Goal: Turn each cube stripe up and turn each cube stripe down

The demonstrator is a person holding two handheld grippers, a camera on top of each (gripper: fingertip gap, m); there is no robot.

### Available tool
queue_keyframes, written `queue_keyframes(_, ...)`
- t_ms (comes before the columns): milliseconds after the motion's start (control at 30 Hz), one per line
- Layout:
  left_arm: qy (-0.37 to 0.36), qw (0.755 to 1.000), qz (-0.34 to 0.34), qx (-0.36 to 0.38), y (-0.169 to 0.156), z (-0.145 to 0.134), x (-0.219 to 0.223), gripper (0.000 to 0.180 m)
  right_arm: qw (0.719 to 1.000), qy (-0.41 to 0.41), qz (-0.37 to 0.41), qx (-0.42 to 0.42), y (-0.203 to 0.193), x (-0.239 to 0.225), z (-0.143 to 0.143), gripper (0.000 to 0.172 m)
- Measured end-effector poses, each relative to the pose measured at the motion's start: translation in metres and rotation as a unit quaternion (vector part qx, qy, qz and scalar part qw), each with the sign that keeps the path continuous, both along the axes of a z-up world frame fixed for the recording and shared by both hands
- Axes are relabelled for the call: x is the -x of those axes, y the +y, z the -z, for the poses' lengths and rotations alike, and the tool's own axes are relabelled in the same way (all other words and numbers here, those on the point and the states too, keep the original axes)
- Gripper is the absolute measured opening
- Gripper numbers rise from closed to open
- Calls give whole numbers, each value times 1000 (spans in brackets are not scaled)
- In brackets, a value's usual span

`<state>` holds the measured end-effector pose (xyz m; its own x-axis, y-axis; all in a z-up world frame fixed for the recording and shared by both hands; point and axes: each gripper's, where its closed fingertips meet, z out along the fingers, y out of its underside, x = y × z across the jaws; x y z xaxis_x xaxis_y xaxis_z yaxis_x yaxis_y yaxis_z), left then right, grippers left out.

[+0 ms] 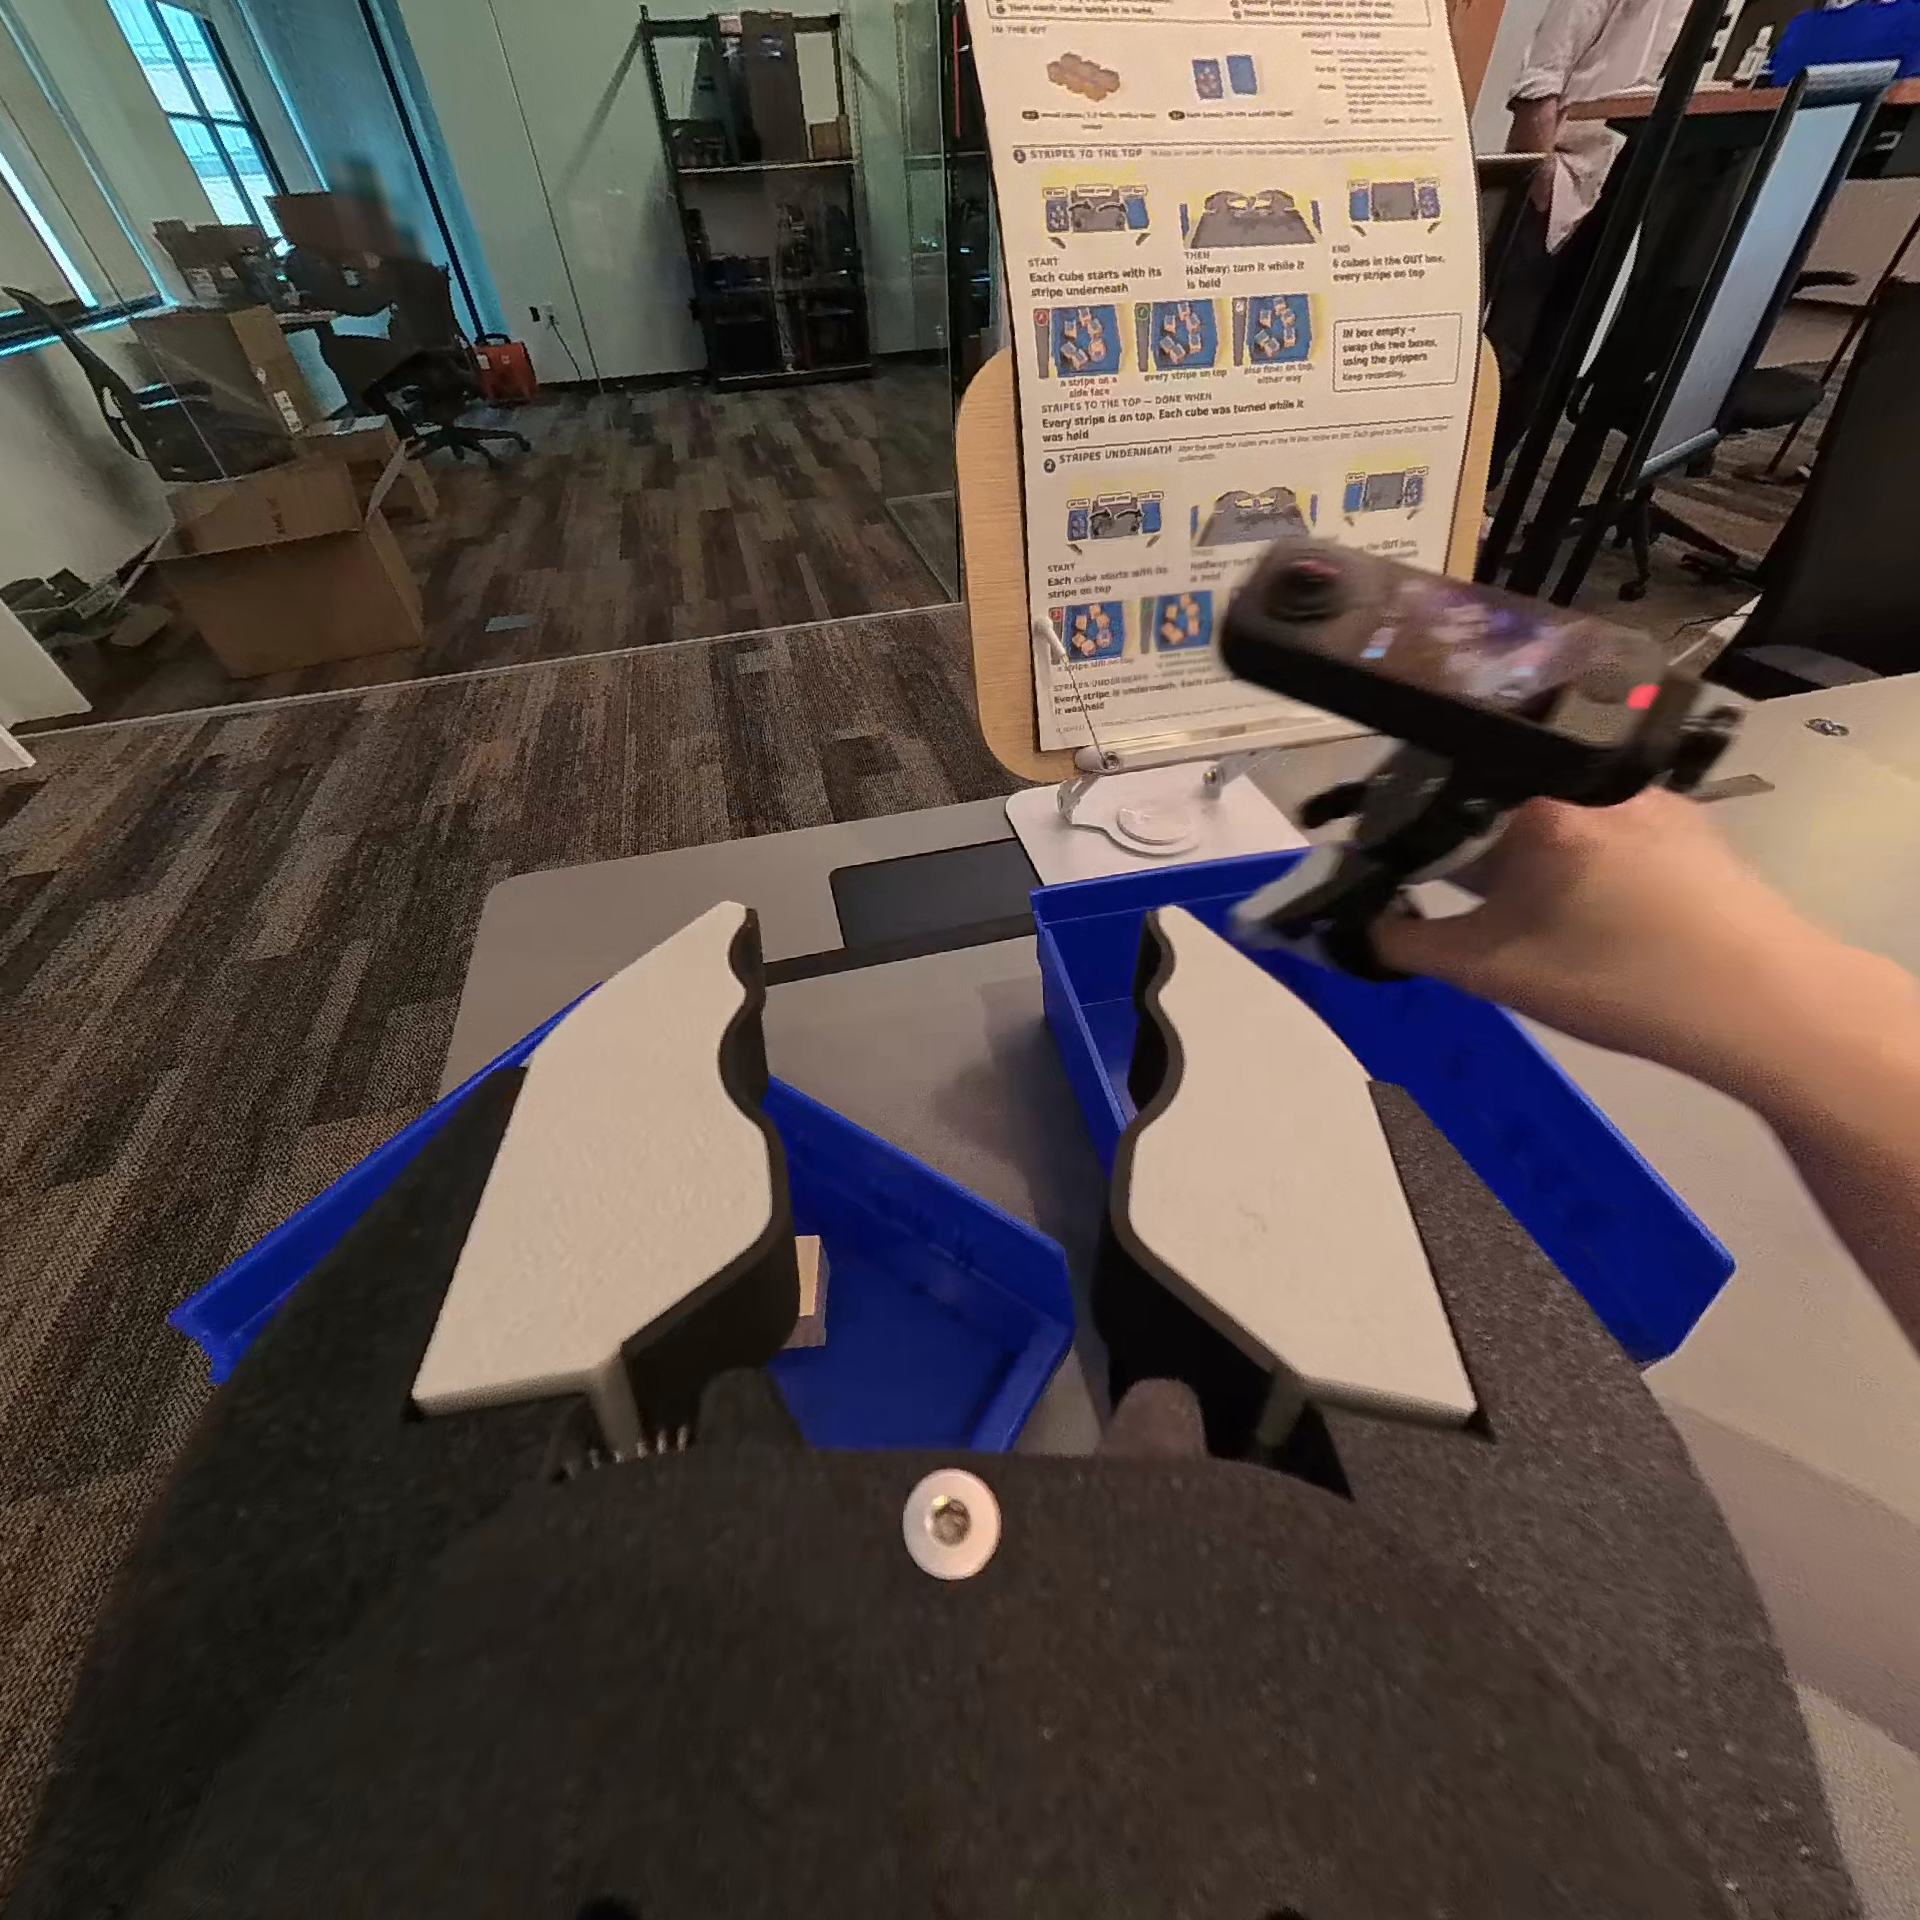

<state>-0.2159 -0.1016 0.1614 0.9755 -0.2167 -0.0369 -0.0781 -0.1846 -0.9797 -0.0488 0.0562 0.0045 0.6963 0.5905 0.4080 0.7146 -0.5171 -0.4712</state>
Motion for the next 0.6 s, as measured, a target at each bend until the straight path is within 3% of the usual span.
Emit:
queue_keyframes(67, 5, 1000, -2, 2, 1, 0, -3, 69, 994, -25, 101, 18, -2, -73, 15, 69)
queue_keyframes(133, 23, 999, -34, 7, 5, 3, 2, 68, 987, -12, 142, 78, -16, -108, 42, 77)
queue_keyframes(267, 55, 997, -33, 31, 12, 13, -8, 69, 973, 37, 136, 181, -37, -112, 90, 79)
queue_keyframes(400, 86, 994, -43, 46, 14, 20, -13, 69, 960, -20, 144, 239, -55, -128, 122, 78)
queue_keyframes(533, 94, 993, -47, 45, 16, 21, -17, 68, 948, 15, 136, 288, -63, -133, 132, 58)
queue_keyframes(600, 99, 993, -44, 47, 17, 22, -20, 68, 943, 21, 136, 302, -62, -145, 133, 35)
